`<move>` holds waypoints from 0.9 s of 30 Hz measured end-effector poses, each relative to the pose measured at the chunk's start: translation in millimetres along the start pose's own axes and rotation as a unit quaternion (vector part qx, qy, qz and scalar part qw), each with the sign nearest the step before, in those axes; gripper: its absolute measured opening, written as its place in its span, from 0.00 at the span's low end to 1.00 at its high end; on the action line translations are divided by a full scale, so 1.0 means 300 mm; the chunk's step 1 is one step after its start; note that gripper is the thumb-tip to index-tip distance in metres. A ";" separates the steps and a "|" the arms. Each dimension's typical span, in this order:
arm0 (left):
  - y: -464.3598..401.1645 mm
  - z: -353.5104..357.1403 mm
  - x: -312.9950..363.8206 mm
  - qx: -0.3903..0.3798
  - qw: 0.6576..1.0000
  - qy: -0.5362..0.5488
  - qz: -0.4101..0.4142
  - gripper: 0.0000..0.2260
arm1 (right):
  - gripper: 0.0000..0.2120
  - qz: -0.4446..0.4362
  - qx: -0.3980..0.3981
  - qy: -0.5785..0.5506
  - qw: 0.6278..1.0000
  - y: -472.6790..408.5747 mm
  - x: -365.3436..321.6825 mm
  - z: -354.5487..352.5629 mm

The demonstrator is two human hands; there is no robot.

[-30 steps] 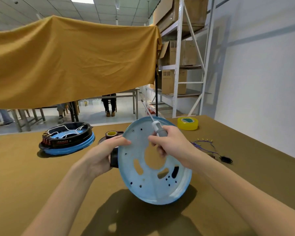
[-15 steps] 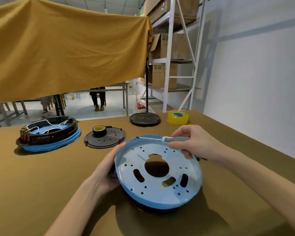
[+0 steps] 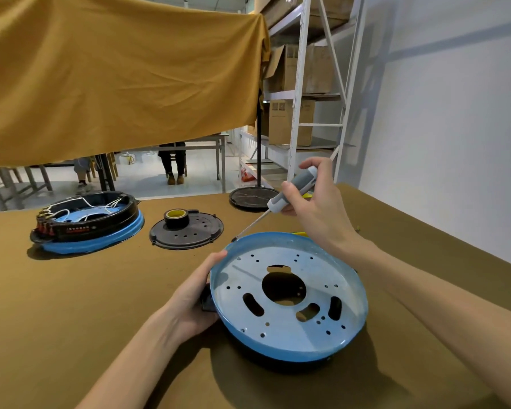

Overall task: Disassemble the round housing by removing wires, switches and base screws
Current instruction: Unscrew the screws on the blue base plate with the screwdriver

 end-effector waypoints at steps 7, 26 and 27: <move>-0.013 -0.005 -0.008 0.000 1.000 0.001 -0.010 0.27 | 0.16 -0.008 -0.042 0.058 0.997 -0.014 0.036 0.049; -0.014 -0.005 -0.009 0.011 1.000 -0.017 -0.013 0.32 | 0.16 -0.060 -0.078 0.104 0.990 -0.037 -0.001 0.085; -0.013 -0.004 -0.008 0.011 1.000 -0.018 -0.012 0.31 | 0.16 -0.068 -0.083 0.110 0.988 -0.042 -0.008 0.090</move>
Point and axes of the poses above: each hand's wrist, its own y-axis away from the middle knuckle, its own z-axis out of the palm, x = y × z, the point moved 7 cm from there along -y, towards the middle knuckle, and after that the axes turned 1 degree about -y, right-handed, at the moved point
